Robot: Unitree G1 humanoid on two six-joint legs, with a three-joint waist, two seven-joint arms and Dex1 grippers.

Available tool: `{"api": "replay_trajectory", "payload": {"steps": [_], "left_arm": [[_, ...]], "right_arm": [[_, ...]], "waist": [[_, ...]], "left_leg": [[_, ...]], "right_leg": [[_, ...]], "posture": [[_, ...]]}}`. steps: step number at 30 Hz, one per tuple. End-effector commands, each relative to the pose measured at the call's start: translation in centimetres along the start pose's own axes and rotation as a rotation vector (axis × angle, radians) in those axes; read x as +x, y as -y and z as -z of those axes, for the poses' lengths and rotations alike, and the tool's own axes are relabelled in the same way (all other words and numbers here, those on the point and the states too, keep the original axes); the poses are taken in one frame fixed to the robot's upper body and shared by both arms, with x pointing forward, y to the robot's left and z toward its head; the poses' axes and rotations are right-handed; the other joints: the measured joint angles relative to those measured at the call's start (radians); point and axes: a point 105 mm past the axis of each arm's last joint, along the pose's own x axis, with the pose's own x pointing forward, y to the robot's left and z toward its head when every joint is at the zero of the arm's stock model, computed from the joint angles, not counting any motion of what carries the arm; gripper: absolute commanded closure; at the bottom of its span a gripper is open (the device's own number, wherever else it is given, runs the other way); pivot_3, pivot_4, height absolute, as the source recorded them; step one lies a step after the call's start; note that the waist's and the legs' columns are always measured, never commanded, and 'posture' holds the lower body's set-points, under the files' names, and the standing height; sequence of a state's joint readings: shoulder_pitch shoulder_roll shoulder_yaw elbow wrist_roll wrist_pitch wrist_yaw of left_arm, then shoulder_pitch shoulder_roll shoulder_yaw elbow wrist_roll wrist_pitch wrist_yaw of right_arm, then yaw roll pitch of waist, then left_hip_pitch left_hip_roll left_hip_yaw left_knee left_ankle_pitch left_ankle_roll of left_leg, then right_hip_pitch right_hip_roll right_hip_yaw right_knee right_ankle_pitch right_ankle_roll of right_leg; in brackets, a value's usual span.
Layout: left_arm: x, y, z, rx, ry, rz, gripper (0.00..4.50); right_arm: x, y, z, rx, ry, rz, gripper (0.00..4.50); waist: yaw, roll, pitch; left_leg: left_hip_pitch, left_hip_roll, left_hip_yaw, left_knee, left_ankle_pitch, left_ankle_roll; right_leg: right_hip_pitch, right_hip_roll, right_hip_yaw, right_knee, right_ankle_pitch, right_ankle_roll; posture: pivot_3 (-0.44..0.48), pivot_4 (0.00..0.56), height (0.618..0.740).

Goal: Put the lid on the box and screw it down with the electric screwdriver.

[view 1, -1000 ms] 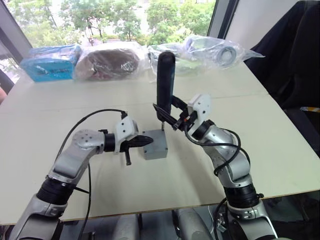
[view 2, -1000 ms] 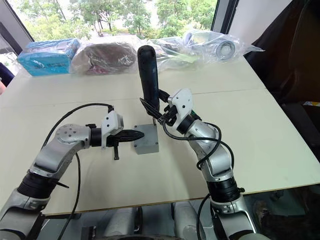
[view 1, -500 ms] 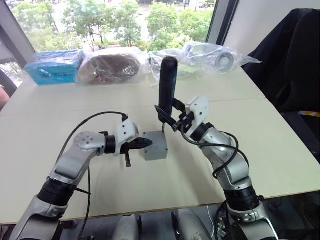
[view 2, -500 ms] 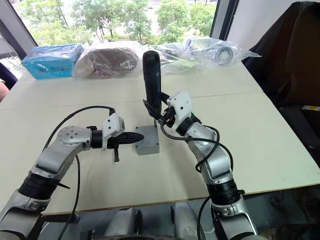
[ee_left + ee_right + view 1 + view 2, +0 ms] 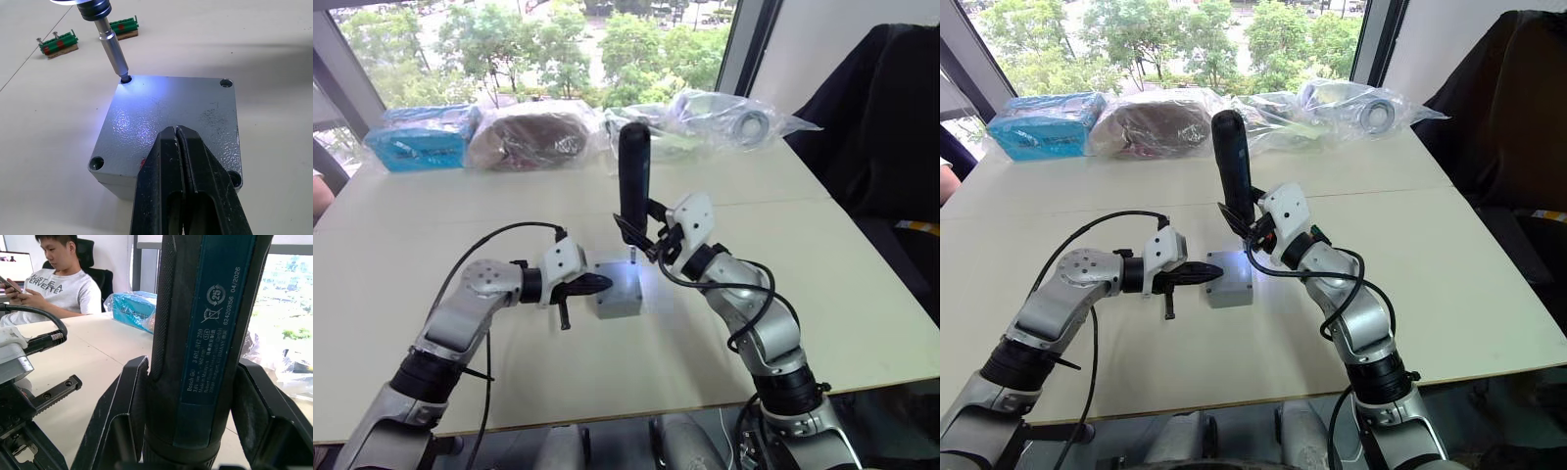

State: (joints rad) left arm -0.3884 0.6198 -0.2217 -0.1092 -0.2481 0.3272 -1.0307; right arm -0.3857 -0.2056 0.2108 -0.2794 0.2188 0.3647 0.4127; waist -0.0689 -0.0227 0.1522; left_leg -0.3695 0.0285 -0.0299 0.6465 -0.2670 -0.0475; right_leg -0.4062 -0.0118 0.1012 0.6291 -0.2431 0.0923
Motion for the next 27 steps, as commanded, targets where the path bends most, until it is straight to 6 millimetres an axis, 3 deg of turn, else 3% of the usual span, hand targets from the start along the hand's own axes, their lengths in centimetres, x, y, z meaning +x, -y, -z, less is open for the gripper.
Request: {"api": "replay_trajectory", "payload": {"steps": [1, 3, 5, 12, 16, 20, 24, 27], "left_arm": [[0.1, 0.3, 0.9, -0.010, -0.037, 0.011, 4.50], [0.1, 0.3, 0.9, -0.010, -0.037, 0.012, 4.50], [0.1, 0.4, 0.9, -0.011, -0.036, 0.014, 4.50], [-0.1, 0.6, 0.2, 0.000, -0.018, 0.023, 4.50], [-0.5, 0.5, -0.5, 0.011, 0.000, 0.024, 4.50], [-1.0, 0.4, -2.3, 0.026, 0.052, 0.029, 4.50], [-2.5, 0.2, -5.8, 0.098, 0.125, 0.040, 4.50], [-3.1, 0.4, -7.2, 0.116, 0.154, 0.047, 4.50]], "right_arm": [[-1.4, -0.1, 5.8, 0.083, -0.235, 0.020, 2.62], [-1.3, 0.1, 5.2, 0.081, -0.202, 0.028, 2.62], [-1.0, 0.5, 3.3, 0.095, -0.099, 0.039, 2.62], [-1.0, 3.1, -5.6, 0.037, 0.189, 0.057, 2.62], [-1.7, 5.2, -9.8, 0.133, 0.244, 0.089, 2.62], [-3.1, 8.4, -10.8, 0.259, 0.134, 0.151, 2.62], [-6.3, 12.8, -6.4, 0.182, -0.403, 0.285, 2.62], [-7.6, 13.9, -5.3, 0.242, -0.535, 0.321, 2.62]], "waist": [[0.000, 0.000, 0.000], [0.000, 0.000, 0.000], [0.000, 0.000, 0.000], [0.000, 0.005, 0.012], [0.005, 0.007, 0.019], [0.005, 0.007, 0.021], [0.004, 0.008, 0.028], [0.003, 0.007, 0.031]], "left_leg": [[0.000, 0.000, 0.000, 0.000, 0.000, 0.000], [0.000, 0.002, 0.000, 0.000, 0.000, 0.000], [0.000, 0.002, 0.000, -0.001, 0.000, 0.000], [-0.006, 0.002, 0.002, -0.001, 0.000, 0.000], [-0.018, -0.001, 0.001, 0.000, 0.000, 0.000], [-0.024, -0.001, 0.000, 0.000, 0.000, 0.000], [-0.028, -0.002, 0.001, -0.002, -0.001, 0.003], [-0.037, -0.002, 0.001, 0.000, -0.001, 0.003]], "right_leg": [[0.000, 0.000, 0.000, 0.000, 0.000, 0.000], [-0.001, 0.000, 0.000, -0.001, 0.000, 0.000], [-0.002, -0.001, 0.000, -0.001, 0.000, 0.000], [-0.005, -0.002, 0.000, -0.002, 0.000, 0.000], [-0.017, -0.001, 0.000, 0.001, 0.001, -0.001], [-0.024, 0.000, 0.000, 0.002, 0.003, -0.003], [-0.027, 0.000, 0.000, 0.001, 0.001, -0.002], [-0.035, 0.000, 0.000, 0.001, 0.002, -0.002]], "posture": [[0.000, 0.150, 0.740], [0.000, 0.150, 0.740], [0.000, 0.150, 0.740], [0.000, 0.150, 0.740], [0.000, 0.150, 0.740], [0.000, 0.150, 0.740], [0.000, 0.150, 0.740], [0.000, 0.150, 0.740]]}}
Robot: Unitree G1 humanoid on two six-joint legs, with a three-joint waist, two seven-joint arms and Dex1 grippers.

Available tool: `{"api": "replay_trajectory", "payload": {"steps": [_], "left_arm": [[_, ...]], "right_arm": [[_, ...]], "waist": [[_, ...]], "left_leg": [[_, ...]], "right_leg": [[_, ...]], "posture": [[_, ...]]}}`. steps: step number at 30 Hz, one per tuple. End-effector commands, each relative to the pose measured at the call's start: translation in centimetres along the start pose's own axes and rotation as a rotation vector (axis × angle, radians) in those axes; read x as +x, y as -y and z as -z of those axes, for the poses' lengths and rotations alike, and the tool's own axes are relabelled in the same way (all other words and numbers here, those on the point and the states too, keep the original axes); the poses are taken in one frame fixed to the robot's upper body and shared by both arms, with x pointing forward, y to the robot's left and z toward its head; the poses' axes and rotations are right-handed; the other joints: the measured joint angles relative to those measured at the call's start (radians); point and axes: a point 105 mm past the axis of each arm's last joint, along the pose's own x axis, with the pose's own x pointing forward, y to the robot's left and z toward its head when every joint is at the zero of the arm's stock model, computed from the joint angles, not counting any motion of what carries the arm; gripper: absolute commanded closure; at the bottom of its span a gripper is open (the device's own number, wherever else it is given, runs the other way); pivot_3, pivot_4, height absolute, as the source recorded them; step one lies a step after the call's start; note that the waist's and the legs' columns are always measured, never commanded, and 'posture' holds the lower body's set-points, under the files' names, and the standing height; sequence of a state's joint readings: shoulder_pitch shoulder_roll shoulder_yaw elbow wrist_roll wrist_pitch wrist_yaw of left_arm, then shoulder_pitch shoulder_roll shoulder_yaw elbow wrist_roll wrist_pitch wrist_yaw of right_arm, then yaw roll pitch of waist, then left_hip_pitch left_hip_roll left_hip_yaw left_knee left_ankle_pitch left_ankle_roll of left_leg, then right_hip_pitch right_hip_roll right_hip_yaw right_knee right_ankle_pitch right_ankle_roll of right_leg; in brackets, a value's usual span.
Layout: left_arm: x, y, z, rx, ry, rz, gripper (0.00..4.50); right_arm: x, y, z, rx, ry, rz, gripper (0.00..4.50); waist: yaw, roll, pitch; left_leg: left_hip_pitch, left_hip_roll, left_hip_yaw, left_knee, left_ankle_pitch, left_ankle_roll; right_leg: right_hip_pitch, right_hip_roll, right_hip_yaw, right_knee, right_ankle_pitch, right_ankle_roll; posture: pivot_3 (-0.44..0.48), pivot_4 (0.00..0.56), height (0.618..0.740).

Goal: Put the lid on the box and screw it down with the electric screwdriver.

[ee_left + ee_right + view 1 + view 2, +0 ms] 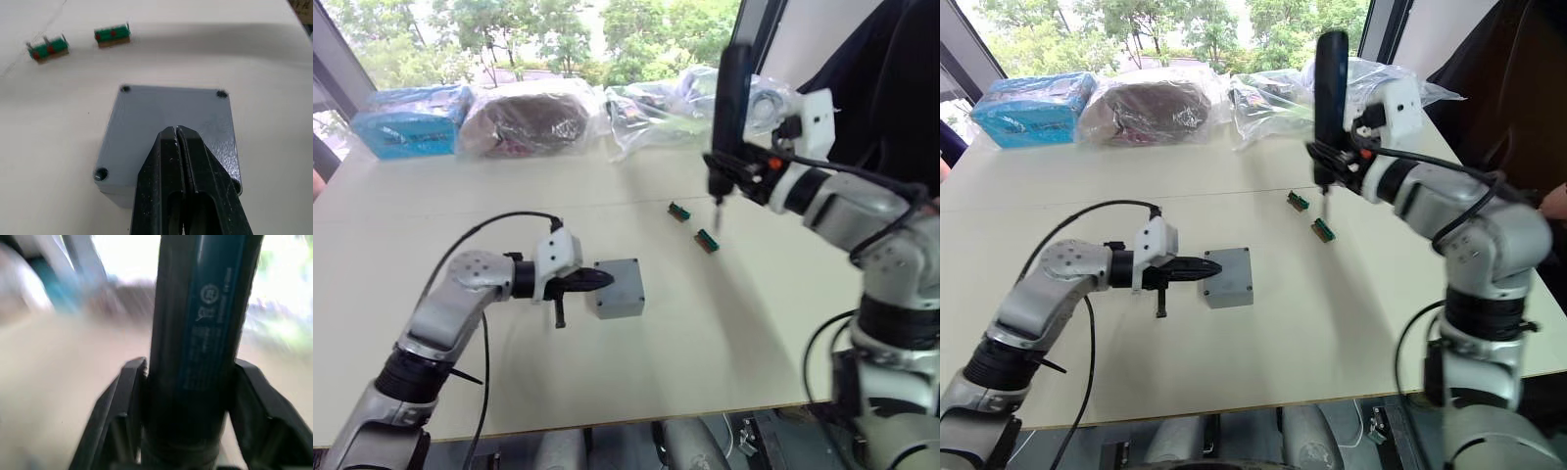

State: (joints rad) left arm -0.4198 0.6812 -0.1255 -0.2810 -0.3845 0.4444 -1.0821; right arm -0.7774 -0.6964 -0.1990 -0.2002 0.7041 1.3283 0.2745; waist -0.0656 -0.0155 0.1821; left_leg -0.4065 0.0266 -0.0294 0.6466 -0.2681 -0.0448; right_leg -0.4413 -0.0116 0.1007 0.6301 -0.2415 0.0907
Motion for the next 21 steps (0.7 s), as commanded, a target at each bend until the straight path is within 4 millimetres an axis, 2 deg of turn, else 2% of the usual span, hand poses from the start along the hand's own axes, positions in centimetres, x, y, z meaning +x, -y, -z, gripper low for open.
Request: {"api": "replay_trajectory", "payload": {"steps": [1, 3, 8, 11, 15, 19, 21], "left_arm": [[-0.8, 0.0, -3.1, 0.070, 0.069, 0.006, 4.50], [-1.1, 0.1, -4.1, 0.088, 0.086, 0.006, 4.50], [-1.5, 0.3, -5.1, 0.099, 0.102, -0.005, 4.50], [-1.7, 0.6, -5.3, 0.100, 0.103, -0.012, 4.50], [-1.9, 0.7, -5.6, 0.103, 0.104, -0.028, 4.50], [-2.0, 0.8, -5.8, 0.098, 0.101, -0.040, 4.50], [-2.0, 0.9, -5.6, 0.099, 0.091, -0.044, 4.50]], "right_arm": [[-0.5, 0.6, -0.1, 0.009, -0.088, 0.014, 2.62], [-0.2, 1.8, 1.0, 0.024, -0.192, 0.070, 2.62], [0.1, 3.7, 4.1, 0.033, -0.408, 0.143, 2.62], [0.4, 4.9, 6.9, 0.056, -0.558, 0.183, 2.62], [1.1, 6.7, 9.3, 0.045, -0.634, 0.228, 2.62], [1.9, 7.1, 10.1, 0.037, -0.657, 0.214, 2.62], [2.1, 7.2, 10.1, 0.035, -0.659, 0.209, 1.67]], "waist": [[-0.003, 0.002, 0.003], [-0.008, 0.006, 0.007], [-0.004, 0.005, 0.010], [-0.003, 0.004, 0.011], [-0.003, 0.002, 0.012], [-0.004, -0.002, 0.011], [-0.004, -0.003, 0.012]], "left_leg": [[-0.002, 0.000, 0.000, 0.000, 0.000, 0.000], [-0.002, 0.000, 0.002, 0.000, 0.000, 0.000], [-0.002, 0.000, 0.001, -0.001, 0.000, 0.001], [-0.002, 0.000, 0.002, 0.001, 0.000, 0.001], [-0.002, -0.001, 0.002, 0.002, 0.000, 0.001], [-0.001, -0.001, 0.001, 0.005, 0.000, 0.001], [0.000, -0.001, 0.002, 0.008, 0.000, 0.001]], "right_leg": [[-0.002, 0.000, 0.000, 0.000, 0.001, 0.001], [-0.003, 0.000, 0.001, 0.000, 0.002, 0.004], [-0.004, 0.002, 0.001, 0.001, 0.002, 0.004], [-0.003, 0.001, 0.002, 0.000, 0.002, 0.004], [-0.003, 0.000, 0.002, 0.000, 0.002, 0.005], [0.001, 0.001, 0.001, 0.000, 0.003, 0.004], [0.003, 0.000, 0.001, -0.001, 0.004, 0.004]], "posture": [[0.000, 0.150, 0.740], [0.000, 0.150, 0.740], [0.000, 0.150, 0.740], [0.000, 0.150, 0.740], [0.000, 0.150, 0.740], [0.000, 0.150, 0.740], [0.000, 0.150, 0.740]]}}
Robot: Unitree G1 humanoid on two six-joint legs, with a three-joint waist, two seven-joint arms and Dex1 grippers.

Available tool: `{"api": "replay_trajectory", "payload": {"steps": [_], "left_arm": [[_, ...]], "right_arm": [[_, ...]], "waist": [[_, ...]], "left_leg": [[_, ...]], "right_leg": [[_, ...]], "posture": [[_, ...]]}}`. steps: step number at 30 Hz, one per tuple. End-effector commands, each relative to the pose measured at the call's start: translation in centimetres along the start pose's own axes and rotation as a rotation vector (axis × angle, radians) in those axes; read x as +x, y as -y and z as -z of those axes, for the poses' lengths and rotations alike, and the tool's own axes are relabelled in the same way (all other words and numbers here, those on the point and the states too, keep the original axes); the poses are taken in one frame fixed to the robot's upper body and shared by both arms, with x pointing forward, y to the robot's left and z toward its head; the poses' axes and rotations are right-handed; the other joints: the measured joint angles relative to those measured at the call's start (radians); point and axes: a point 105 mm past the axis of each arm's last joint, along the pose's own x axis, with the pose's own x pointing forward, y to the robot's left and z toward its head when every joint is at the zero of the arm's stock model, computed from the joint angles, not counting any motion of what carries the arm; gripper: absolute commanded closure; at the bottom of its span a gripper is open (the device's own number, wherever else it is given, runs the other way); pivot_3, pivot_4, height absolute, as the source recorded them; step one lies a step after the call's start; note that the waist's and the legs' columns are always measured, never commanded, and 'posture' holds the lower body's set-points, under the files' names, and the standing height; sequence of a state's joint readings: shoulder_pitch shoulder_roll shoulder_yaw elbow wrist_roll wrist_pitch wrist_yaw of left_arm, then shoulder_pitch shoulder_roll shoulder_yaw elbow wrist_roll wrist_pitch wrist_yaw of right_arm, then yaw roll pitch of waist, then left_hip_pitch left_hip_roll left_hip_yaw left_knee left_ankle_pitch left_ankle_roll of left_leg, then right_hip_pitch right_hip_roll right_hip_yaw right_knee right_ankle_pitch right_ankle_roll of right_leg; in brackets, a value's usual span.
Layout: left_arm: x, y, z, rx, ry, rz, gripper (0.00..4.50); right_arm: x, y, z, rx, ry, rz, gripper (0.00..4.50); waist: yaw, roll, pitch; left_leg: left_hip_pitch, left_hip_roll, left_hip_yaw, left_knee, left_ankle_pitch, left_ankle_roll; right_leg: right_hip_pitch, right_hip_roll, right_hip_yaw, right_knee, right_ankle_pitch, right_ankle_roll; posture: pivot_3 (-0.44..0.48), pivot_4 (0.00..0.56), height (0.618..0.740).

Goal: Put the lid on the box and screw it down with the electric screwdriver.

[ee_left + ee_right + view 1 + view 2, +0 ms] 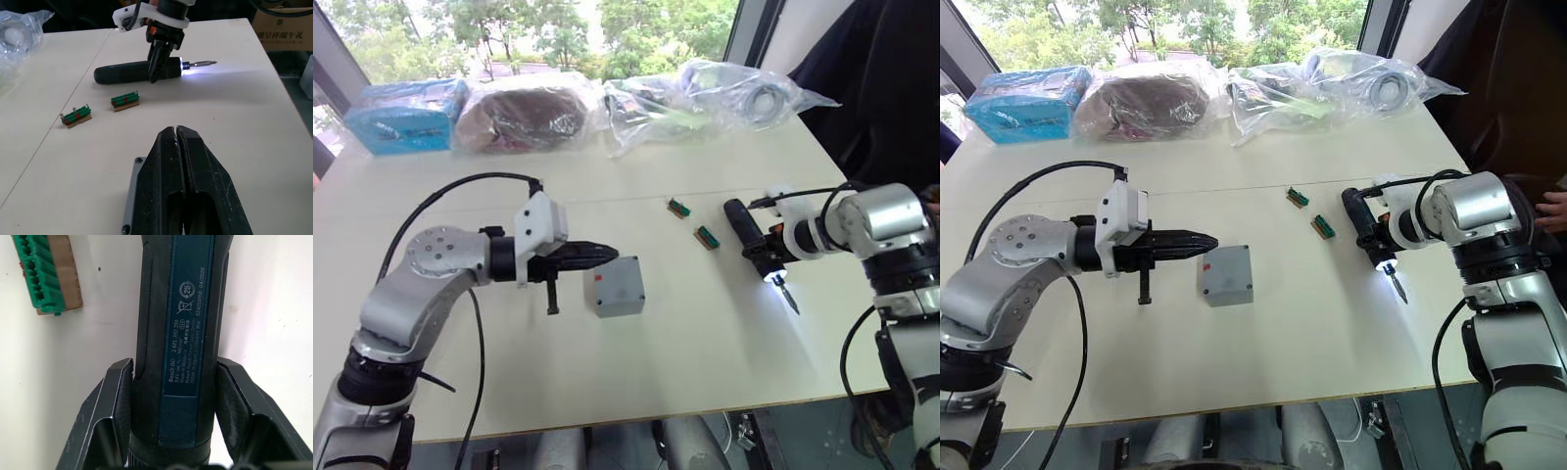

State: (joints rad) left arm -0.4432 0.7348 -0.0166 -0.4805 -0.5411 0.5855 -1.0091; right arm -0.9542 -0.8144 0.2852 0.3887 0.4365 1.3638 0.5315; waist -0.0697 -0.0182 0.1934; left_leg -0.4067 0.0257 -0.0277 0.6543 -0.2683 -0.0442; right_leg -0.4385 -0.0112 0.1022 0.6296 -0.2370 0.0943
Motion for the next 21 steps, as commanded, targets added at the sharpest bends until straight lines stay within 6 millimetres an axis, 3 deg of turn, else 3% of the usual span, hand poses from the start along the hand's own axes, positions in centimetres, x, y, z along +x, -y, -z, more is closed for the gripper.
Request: {"api": "replay_trajectory", "payload": {"steps": [1, 4, 6, 10, 14, 18, 21], "left_arm": [[-0.4, 0.2, -0.9, 0.042, 0.003, -0.014, 4.50], [-0.9, 0.2, -0.4, 0.024, -0.021, -0.025, 4.50], [-1.3, 0.1, 0.4, 0.019, -0.054, -0.035, 4.50], [-2.3, -0.2, 2.3, -0.006, -0.124, -0.063, 4.50], [-3.2, -0.6, 5.0, -0.060, -0.185, -0.102, 4.50], [-3.2, -0.7, 6.4, -0.081, -0.196, -0.110, 4.50], [-2.8, -0.5, 7.0, -0.095, -0.192, -0.109, 4.50]], "right_arm": [[0.4, 1.5, 0.5, -0.009, -0.026, 0.070, 1.53], [0.1, 1.1, -0.3, -0.017, 0.001, 0.052, 0.42], [-0.9, 0.7, -1.6, -0.055, 0.060, 0.044, 0.06], [-3.5, -0.5, -4.5, -0.194, 0.213, 0.037, 0.06], [-5.4, -4.2, -6.0, -0.379, 0.372, -0.071, 0.06], [-5.9, -8.1, -5.6, -0.472, 0.466, -0.218, 0.06], [-5.1, -10.8, -3.8, -0.547, 0.487, -0.315, 0.74]], "waist": [[0.001, 0.000, 0.001], [0.001, -0.001, 0.001], [0.000, -0.001, 0.001], [-0.002, 0.002, 0.002], [0.000, 0.002, 0.003], [0.001, 0.002, 0.003], [0.006, 0.002, 0.003]], "left_leg": [[0.000, 0.000, 0.000, 0.002, 0.000, 0.000], [0.000, 0.000, 0.000, 0.008, 0.000, 0.000], [0.000, 0.000, 0.000, 0.009, 0.000, 0.000], [-0.002, 0.000, 0.000, 0.008, 0.000, 0.000], [-0.002, 0.001, 0.000, 0.004, 0.000, 0.000], [-0.002, 0.002, 0.000, 0.001, 0.000, 0.000], [-0.002, 0.001, 0.000, 0.001, 0.000, 0.000]], "right_leg": [[0.001, 0.000, 0.000, 0.000, 0.001, -0.001], [0.003, 0.000, 0.000, 0.000, 0.002, 0.000], [0.003, 0.000, 0.000, 0.000, 0.002, 0.000], [0.000, 0.001, 0.000, 0.002, 0.003, -0.001], [-0.003, 0.001, 0.000, 0.002, 0.005, 0.003], [-0.004, 0.001, 0.000, 0.002, 0.005, 0.003], [-0.004, 0.001, 0.000, 0.002, 0.005, 0.003]], "posture": [[0.000, 0.150, 0.740], [0.000, 0.150, 0.740], [0.000, 0.150, 0.740], [0.000, 0.150, 0.740], [0.000, 0.150, 0.740], [0.000, 0.150, 0.740], [0.000, 0.150, 0.740]]}}
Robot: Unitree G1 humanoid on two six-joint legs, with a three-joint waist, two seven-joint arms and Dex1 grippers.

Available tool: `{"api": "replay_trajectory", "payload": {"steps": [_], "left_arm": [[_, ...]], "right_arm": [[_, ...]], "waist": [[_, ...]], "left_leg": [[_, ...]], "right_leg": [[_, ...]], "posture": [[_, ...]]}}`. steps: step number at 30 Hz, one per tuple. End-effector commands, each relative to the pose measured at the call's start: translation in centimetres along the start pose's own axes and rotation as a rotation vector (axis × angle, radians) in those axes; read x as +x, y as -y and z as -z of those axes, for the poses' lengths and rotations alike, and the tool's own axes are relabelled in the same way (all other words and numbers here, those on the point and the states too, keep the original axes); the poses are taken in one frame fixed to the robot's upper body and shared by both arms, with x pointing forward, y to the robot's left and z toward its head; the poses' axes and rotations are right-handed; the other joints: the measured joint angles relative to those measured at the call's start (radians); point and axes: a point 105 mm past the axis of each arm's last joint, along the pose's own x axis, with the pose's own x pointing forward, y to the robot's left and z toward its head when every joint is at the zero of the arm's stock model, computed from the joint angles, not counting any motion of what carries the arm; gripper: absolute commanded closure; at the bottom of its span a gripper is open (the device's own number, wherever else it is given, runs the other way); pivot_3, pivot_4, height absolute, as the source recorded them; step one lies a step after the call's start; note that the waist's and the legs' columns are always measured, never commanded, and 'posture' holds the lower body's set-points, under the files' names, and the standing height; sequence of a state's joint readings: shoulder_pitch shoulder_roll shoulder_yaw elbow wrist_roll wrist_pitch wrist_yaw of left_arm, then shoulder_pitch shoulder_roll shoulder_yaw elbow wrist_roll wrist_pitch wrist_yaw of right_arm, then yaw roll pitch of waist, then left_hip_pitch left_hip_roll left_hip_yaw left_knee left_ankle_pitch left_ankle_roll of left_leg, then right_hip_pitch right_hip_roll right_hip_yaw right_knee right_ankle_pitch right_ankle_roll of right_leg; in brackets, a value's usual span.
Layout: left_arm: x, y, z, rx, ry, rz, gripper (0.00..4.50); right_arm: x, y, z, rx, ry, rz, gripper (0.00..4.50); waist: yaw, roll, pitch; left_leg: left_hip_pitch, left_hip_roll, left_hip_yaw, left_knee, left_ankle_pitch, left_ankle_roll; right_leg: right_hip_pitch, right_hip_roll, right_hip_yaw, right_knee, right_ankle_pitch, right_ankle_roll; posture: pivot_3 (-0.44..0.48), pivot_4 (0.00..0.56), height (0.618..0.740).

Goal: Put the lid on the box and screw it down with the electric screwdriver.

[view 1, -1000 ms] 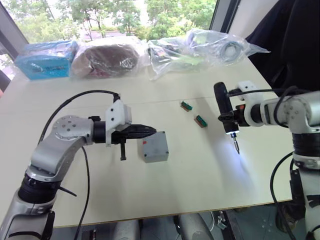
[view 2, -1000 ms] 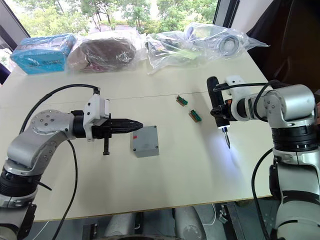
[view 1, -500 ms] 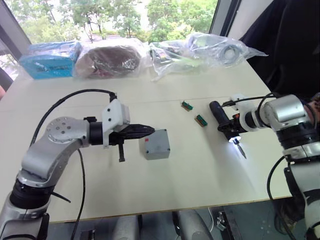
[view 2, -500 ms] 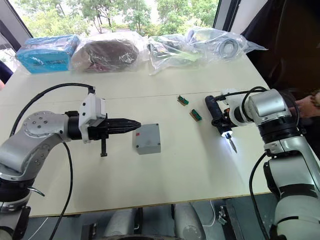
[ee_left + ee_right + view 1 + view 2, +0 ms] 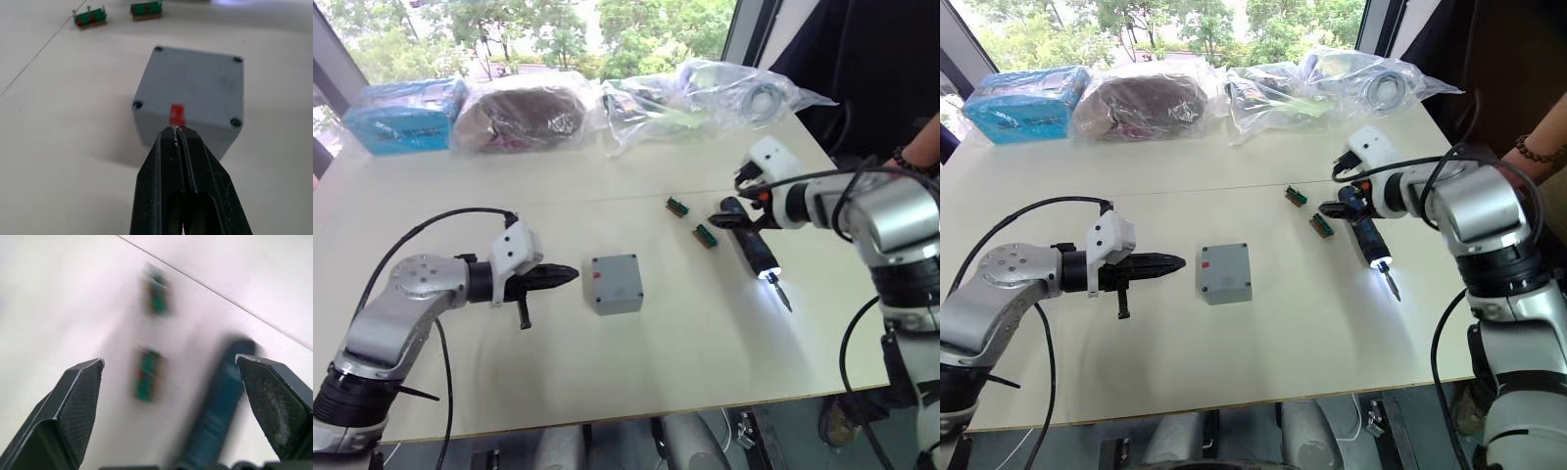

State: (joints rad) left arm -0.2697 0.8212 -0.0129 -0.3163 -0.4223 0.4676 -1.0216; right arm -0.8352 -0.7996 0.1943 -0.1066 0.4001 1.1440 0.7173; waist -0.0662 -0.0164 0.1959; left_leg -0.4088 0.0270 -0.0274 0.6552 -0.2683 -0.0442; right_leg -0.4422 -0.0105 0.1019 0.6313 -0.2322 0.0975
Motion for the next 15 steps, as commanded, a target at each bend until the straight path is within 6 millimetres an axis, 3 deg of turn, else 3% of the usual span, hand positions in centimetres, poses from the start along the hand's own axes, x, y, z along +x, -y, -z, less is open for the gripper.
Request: {"api": "replay_trajectory", "payload": {"steps": [1, 4, 6, 10, 15], "left_arm": [[0.6, 0.3, 0.1, 0.025, 0.016, 0.005, 4.50], [1.3, 0.3, 0.8, 0.035, 0.002, 0.004, 4.50], [1.9, 0.2, 1.1, 0.051, 0.000, -0.004, 4.50], [2.7, -0.4, 1.2, 0.058, 0.011, -0.030, 4.50], [4.3, -0.9, 1.1, 0.069, 0.030, -0.029, 4.50]], "right_arm": [[0.4, -3.7, -0.4, -0.103, 0.096, -0.108, 1.04], [1.5, -5.7, 0.8, -0.122, 0.090, -0.147, 2.22], [2.4, -7.2, 1.6, -0.129, 0.089, -0.184, 2.70], [3.4, -8.8, 2.5, -0.114, 0.088, -0.233, 4.41], [4.4, -10.8, 2.8, -0.100, 0.098, -0.297, 4.41]], "waist": [[0.004, 0.000, 0.000], [0.004, 0.000, 0.000], [0.003, 0.000, 0.000], [-0.001, 0.000, 0.000], [-0.001, -0.001, 0.000]], "left_leg": [[0.000, 0.000, 0.000, 0.000, 0.000, 0.000], [0.000, 0.000, 0.000, 0.001, 0.000, 0.000], [0.000, 0.000, 0.000, 0.002, 0.000, 0.000], [0.001, 0.000, 0.000, 0.005, 0.000, 0.000], [0.001, 0.000, 0.000, 0.008, 0.000, 0.000]], "right_leg": [[0.000, 0.000, 0.000, 0.000, 0.000, 0.000], [0.001, -0.001, 0.000, 0.000, 0.000, 0.000], [0.000, -0.001, 0.000, 0.000, 0.000, 0.000], [0.002, 0.000, 0.000, 0.002, 0.001, -0.001], [0.003, 0.000, 0.000, 0.002, 0.001, -0.002]], "posture": [[0.000, 0.150, 0.740], [0.000, 0.150, 0.740], [0.000, 0.150, 0.740], [0.000, 0.150, 0.740], [0.000, 0.150, 0.740]]}}
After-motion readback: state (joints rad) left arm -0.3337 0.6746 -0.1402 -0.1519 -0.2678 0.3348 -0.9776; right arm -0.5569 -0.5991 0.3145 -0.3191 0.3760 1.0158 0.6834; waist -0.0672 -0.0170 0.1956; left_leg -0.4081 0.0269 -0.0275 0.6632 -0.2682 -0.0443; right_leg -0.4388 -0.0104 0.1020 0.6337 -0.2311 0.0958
